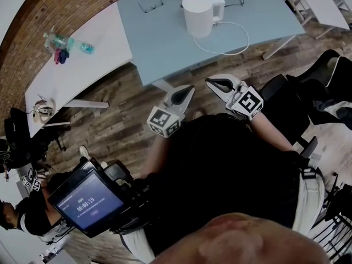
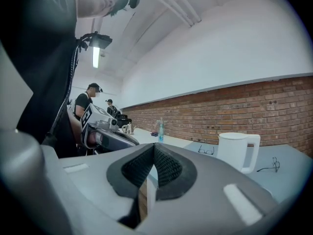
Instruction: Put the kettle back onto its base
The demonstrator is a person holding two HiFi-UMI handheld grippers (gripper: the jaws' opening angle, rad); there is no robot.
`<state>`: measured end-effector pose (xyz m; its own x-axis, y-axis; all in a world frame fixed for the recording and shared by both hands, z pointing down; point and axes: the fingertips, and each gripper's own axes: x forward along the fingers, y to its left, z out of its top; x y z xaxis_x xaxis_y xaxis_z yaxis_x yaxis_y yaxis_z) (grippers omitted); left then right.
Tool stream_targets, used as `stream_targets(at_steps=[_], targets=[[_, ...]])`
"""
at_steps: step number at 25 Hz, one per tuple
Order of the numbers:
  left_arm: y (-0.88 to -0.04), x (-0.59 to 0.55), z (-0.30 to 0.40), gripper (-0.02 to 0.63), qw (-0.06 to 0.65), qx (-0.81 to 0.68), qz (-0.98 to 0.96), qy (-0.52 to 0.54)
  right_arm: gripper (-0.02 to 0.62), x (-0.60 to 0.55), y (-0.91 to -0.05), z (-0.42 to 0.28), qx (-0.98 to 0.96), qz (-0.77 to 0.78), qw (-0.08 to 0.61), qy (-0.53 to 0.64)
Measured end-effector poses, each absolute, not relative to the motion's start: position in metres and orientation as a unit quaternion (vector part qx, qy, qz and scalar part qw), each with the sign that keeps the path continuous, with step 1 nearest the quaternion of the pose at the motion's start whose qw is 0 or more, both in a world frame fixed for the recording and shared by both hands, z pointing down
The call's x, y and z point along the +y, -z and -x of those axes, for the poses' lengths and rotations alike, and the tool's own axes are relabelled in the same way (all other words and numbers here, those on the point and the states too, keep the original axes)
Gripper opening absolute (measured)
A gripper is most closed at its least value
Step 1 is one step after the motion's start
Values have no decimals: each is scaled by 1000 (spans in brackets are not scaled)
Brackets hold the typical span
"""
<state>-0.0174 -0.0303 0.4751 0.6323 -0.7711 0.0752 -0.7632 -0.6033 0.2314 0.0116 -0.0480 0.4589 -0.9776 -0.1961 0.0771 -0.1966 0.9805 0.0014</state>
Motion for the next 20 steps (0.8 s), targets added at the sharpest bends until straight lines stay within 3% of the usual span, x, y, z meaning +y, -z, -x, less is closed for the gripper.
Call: stream_targets(at_steps=[20], targets=[[-474,-38,-19,3,129,-392,-911,5,3,-61,-471,-51,-991,-131,39,-6]])
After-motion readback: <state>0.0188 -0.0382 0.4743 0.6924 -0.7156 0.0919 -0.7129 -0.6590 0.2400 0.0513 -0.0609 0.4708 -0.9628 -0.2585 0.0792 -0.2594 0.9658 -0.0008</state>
